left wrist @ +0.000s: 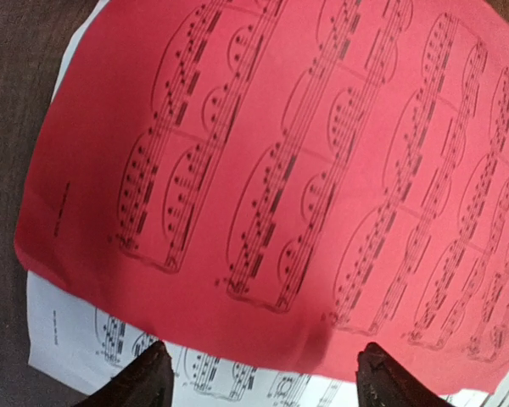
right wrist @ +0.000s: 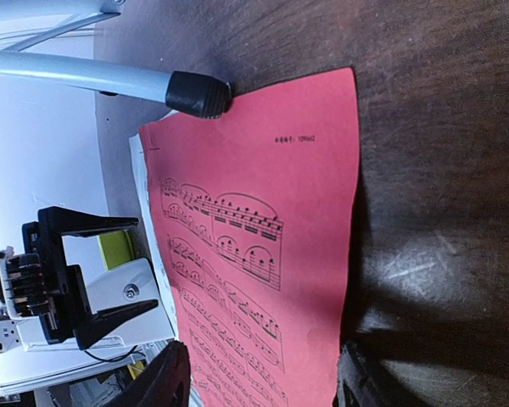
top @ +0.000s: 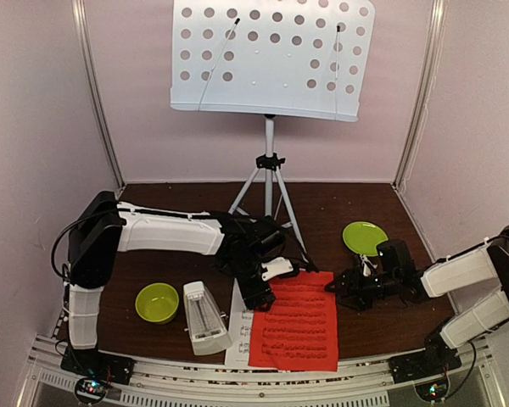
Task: Set up the instrument practice props
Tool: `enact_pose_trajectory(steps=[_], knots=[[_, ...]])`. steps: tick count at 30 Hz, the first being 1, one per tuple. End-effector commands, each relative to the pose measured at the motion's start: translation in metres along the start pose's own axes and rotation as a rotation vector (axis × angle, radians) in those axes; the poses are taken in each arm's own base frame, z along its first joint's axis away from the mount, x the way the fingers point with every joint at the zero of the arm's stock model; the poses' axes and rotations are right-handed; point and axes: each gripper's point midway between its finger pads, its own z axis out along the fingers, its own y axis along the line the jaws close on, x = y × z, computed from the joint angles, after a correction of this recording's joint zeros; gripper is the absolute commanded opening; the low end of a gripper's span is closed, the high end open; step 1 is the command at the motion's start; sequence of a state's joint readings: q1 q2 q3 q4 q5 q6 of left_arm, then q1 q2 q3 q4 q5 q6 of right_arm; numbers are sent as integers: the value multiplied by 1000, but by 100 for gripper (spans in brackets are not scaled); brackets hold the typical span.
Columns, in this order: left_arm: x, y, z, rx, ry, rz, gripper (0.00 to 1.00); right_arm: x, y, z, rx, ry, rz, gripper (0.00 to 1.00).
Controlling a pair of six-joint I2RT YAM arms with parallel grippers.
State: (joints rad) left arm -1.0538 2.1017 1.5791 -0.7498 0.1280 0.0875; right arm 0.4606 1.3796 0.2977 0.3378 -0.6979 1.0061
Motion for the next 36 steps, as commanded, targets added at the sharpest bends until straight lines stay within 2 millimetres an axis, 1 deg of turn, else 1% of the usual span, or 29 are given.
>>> enact_pose_trajectory(steps=[1,4,7,9,12,15,20,22,24,26,28,32,34,35,36], knots=[[21,12,-9,-54,50,78,73,7,-29,1,133,19,7,60],[19,13,-5,-55,48,115,69,8,-30,4,133,29,18,60],[9,10,0,-31,25,137,61,8,-29,6,118,34,31,60],[7,9,5,-20,27,145,56,8,-24,9,93,35,39,59],[4,7,11,0,24,139,50,4,-6,13,19,32,37,57],[4,3,15,18,24,134,47,5,15,18,-55,41,31,56],[8,1,19,31,24,125,46,3,40,17,-171,32,35,54],[7,1,19,35,21,124,46,1,48,15,-207,19,30,58],[6,0,19,39,15,126,45,-2,49,13,-209,-2,24,67],[5,-1,19,44,8,125,45,-7,49,11,-207,-40,17,68],[3,-1,20,47,4,124,45,-11,52,11,-213,-59,6,66],[2,-2,22,51,2,120,45,-16,66,15,-271,-46,16,60],[2,-2,22,52,2,114,45,-13,61,17,-252,-31,29,55],[2,-1,21,50,-2,111,45,-11,52,19,-211,-22,33,52],[0,-1,19,47,-9,110,45,-8,43,21,-163,-12,28,45]])
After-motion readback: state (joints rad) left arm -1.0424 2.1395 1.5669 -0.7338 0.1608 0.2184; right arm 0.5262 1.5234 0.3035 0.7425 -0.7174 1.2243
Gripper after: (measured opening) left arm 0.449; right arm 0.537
